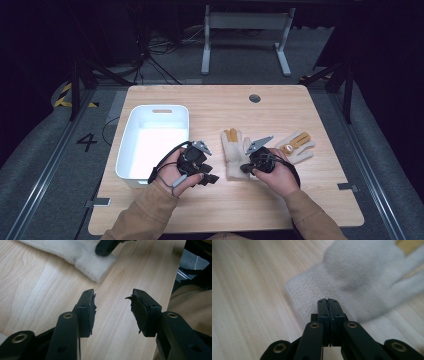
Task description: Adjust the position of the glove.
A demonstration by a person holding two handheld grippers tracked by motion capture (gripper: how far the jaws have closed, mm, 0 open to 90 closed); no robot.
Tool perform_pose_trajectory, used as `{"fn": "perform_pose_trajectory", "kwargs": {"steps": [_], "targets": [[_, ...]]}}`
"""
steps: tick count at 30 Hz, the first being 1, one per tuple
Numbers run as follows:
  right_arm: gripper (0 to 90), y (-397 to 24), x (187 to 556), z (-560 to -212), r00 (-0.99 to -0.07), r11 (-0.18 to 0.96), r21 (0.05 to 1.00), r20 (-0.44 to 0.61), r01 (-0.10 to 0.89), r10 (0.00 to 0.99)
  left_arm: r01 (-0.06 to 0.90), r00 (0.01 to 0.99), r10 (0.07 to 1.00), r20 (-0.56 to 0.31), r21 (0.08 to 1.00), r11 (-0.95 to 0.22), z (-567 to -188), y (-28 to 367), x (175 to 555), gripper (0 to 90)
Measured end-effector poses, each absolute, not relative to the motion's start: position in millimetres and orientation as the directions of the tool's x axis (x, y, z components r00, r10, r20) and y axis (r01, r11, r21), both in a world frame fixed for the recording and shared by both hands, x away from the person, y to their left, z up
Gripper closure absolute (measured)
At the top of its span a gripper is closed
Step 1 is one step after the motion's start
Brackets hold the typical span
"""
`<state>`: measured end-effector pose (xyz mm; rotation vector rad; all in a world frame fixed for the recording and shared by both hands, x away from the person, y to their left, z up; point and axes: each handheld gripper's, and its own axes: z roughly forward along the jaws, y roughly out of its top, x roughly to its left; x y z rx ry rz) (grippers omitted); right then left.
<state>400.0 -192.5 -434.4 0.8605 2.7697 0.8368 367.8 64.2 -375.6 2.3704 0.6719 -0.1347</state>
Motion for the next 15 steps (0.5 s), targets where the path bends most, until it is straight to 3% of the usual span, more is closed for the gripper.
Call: {"fn": "perform_pose_trajectory", "kwargs": {"steps": [15], "targets": [[90.0,-161.6,370.3,-435.7,-0.879,0.727,0.518,0.119,0.451,0.461,0.502,0.862,0.434,-0.263,0.566,-0.654,-379.6,61.2,369.8,51.8]]}}
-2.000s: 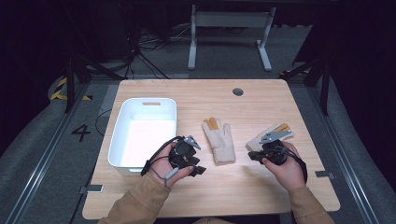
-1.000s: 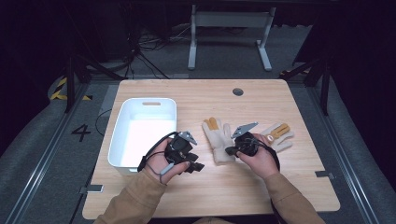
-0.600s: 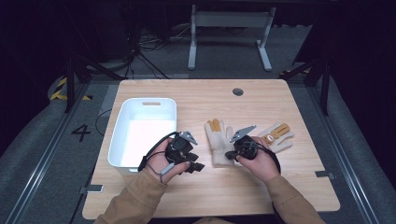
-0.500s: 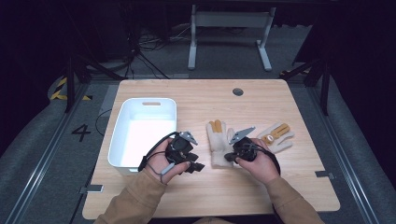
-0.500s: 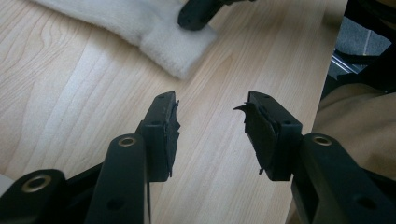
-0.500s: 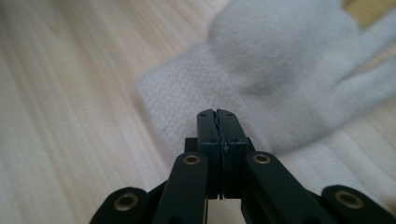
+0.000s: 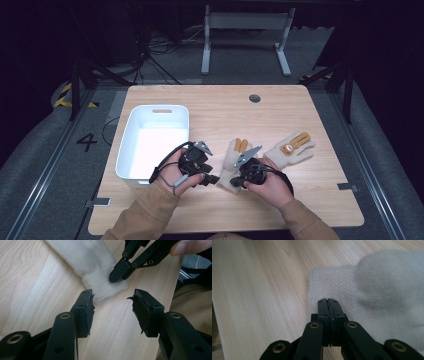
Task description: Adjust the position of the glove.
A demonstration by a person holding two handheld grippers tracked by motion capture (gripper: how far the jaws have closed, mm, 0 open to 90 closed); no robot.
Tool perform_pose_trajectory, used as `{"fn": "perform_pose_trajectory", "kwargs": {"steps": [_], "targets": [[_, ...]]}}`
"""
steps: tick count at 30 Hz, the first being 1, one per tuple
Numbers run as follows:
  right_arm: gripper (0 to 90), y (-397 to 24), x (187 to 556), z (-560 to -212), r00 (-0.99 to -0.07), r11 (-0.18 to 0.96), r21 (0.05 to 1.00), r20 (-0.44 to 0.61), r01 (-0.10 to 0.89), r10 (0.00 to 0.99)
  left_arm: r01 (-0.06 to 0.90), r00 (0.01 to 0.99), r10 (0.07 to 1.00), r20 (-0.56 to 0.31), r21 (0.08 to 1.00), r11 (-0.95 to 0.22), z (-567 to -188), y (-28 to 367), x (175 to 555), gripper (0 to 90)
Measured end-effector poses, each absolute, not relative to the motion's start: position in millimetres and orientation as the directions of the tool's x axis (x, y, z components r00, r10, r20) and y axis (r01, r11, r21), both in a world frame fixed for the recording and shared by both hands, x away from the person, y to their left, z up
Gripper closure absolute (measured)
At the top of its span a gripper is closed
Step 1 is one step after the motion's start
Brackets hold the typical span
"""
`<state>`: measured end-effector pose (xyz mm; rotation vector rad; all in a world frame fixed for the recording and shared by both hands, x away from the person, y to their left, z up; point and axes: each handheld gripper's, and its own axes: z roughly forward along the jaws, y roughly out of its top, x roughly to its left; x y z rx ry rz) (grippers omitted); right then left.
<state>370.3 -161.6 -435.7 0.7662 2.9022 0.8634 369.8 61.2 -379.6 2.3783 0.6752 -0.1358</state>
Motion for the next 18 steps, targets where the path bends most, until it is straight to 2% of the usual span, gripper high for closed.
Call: {"fn": "perform_pose_trajectory", "kwargs": {"steps": [7,11,18], "targets": [[90.0,-166.0,382.7,-415.5,-0.88,0.707,0.566,0.071,0.424,0.47,0.505,0.86,0.438,-0.264,0.566,-0.651,-379.2,63.0,368.7,51.9],[90.0,-174.0,412.7,-394.3,-0.859,0.692,0.584,0.021,0.425,0.511,0.517,0.852,0.454,-0.262,0.563,-0.644,-380.5,68.8,363.9,52.0],[90.0,-183.3,446.6,-392.4,-0.828,0.692,0.558,-0.016,0.458,0.56,0.529,0.843,0.469,-0.263,0.565,-0.633,-383.9,78.1,352.3,51.9]]}}
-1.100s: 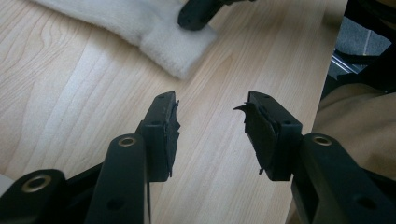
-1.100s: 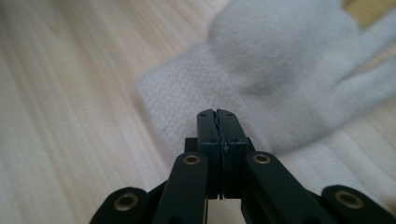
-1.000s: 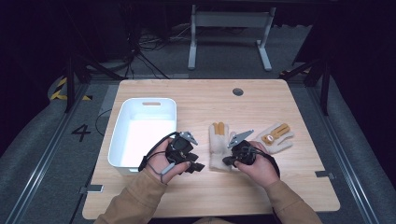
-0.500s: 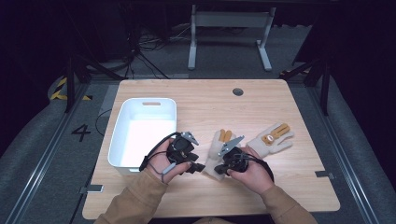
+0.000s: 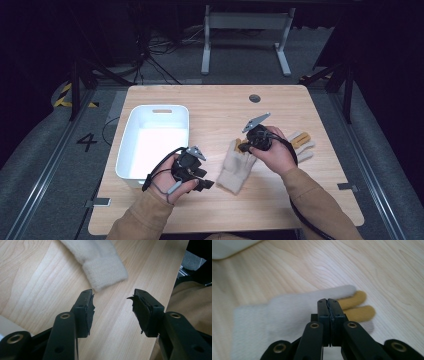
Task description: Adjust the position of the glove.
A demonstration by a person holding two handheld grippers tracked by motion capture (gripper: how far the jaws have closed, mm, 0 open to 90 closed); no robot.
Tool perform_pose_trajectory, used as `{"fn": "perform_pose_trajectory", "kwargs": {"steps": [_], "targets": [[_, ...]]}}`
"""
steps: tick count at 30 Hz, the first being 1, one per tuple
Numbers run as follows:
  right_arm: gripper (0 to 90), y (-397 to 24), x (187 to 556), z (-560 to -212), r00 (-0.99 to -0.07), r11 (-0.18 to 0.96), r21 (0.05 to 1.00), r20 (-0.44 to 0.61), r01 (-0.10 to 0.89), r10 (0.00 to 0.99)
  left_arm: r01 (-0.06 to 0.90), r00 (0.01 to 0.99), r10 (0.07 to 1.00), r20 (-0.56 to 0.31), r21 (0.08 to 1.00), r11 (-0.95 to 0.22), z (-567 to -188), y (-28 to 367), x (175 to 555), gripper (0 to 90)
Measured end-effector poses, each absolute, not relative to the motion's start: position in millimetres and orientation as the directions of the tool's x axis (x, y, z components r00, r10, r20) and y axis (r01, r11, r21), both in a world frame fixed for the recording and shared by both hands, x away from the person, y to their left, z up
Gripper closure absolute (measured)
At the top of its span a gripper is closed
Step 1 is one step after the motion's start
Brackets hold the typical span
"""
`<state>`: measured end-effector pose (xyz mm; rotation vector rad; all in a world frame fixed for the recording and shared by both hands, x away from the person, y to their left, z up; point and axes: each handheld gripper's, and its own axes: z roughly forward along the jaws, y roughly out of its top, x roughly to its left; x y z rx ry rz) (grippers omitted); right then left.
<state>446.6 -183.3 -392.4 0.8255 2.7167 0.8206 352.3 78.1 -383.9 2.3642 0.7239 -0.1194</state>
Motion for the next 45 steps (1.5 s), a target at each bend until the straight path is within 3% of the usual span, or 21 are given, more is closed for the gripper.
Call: {"fn": "perform_pose_trajectory", "kwargs": {"steps": [8,23,45], "targets": [[90.0,-187.5,474.3,-415.7,-0.815,0.701,0.524,-0.025,0.483,0.58,0.535,0.839,0.477,-0.262,0.556,-0.635,-387.1,80.9,348.0,52.0],[90.0,-192.0,467.3,-432.8,-0.804,0.713,0.466,-0.004,0.525,0.595,0.516,0.854,0.449,-0.264,0.549,-0.658,-389.5,69.2,352.2,51.9],[90.0,-218.8,387.1,-429.6,-0.775,0.688,0.406,0.088,0.601,0.626,0.481,0.876,0.402,-0.267,0.547,-0.685,-389.2,47.5,366.4,51.9]]}}
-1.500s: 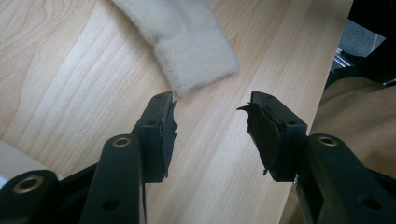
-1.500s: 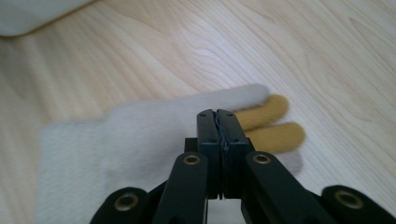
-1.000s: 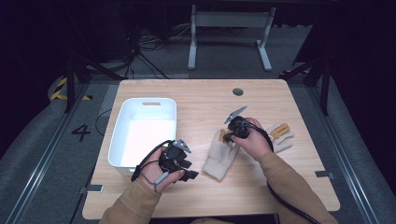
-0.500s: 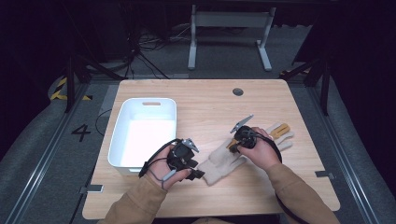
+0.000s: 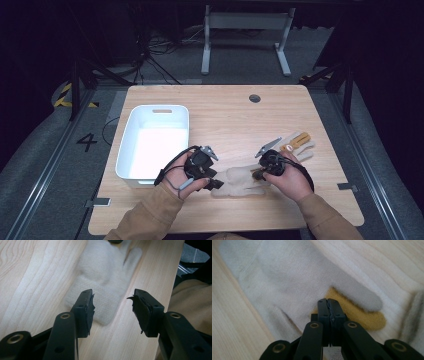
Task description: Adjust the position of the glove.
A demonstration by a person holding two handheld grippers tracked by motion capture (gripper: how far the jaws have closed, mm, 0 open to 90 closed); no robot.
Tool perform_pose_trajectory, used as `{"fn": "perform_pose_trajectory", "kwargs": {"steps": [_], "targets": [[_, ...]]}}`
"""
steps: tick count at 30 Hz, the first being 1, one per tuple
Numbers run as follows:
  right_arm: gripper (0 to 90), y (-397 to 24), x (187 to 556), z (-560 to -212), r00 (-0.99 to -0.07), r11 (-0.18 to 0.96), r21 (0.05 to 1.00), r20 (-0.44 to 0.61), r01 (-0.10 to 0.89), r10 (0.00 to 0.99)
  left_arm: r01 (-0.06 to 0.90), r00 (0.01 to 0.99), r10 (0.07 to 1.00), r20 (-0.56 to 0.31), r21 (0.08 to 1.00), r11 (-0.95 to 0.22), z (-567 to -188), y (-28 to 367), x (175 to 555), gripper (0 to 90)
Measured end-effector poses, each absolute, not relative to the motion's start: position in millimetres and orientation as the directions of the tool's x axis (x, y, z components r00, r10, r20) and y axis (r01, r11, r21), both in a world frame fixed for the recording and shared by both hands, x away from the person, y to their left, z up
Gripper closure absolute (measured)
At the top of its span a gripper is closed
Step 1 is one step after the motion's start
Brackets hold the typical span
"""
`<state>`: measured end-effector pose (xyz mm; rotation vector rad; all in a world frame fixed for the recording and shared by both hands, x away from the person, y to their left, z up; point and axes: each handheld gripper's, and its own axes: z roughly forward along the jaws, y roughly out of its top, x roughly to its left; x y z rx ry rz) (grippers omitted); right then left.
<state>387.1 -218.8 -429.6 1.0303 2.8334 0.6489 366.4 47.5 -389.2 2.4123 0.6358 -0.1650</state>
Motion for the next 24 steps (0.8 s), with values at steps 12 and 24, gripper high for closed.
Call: {"fn": "perform_pose_trajectory", "kwargs": {"steps": [12,24], "targets": [[87.7,-232.1,375.6,-419.1,-0.778,0.651,0.49,0.097,0.581,0.621,0.48,0.876,0.399,-0.27,0.557,-0.678,-383.7,48.0,370.6,52.8],[79.2,-264.9,385.7,-389.4,-0.713,0.58,0.552,0.038,0.599,0.7,0.482,0.874,0.402,-0.274,0.596,-0.642,-368.6,58.2,383.5,52.1]]}}
